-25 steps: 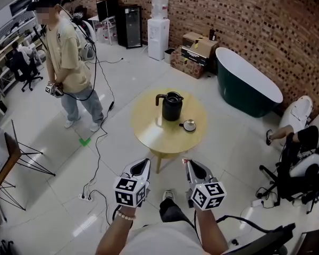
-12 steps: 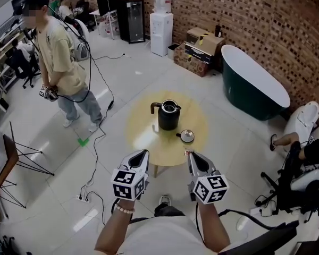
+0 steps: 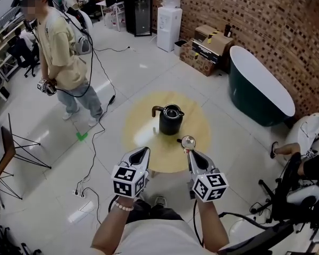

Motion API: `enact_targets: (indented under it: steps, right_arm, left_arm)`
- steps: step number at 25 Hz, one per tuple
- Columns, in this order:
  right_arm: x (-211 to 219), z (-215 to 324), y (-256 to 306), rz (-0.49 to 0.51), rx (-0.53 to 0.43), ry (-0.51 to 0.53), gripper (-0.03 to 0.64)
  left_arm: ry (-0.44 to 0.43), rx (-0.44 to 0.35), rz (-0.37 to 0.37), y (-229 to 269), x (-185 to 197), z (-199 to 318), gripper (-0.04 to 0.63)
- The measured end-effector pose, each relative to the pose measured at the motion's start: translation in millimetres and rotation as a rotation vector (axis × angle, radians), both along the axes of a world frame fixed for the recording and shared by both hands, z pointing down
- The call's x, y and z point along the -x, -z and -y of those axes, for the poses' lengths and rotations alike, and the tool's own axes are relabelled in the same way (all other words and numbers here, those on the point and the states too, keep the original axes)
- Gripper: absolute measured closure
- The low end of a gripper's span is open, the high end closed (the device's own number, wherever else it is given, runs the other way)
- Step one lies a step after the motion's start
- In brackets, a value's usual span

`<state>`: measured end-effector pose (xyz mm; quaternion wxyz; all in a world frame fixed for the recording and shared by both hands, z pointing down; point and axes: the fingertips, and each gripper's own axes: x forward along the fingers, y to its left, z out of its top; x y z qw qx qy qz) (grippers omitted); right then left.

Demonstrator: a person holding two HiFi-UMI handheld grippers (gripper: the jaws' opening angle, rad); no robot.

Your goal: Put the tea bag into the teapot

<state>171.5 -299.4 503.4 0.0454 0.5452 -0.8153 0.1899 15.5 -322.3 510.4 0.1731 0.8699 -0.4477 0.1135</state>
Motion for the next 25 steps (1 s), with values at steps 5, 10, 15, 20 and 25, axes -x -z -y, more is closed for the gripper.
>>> enact_targets:
  steps: [5,10,15,20,25]
  right_arm:
    - [8,32,2,-0.067,-0.006,0.015,0.616]
    - [11,71,1,-0.154,-0.013,0.020,0.615]
    - [5,115,2,-0.228,-0.006,0.038,0.615]
    - [4,154,5,-0.306,0.004,0.068,0.615]
    - [7,184,2,-0.382,0.017,0.107,0.615]
  left_arm:
    - [-0.023,0.033,-0.013,-12,-3,19,0.583]
    - [-0.057,0.047,-0.023,-19,-6,43,0.583]
    - [-0.071,0.048,-0.040,-17,-11,67,0.584]
    - [-0.070,0.056,-0.058,-17,-14,87,0.583]
    - [-0.066,0.073,-0.068,-21,-15,101,0.583]
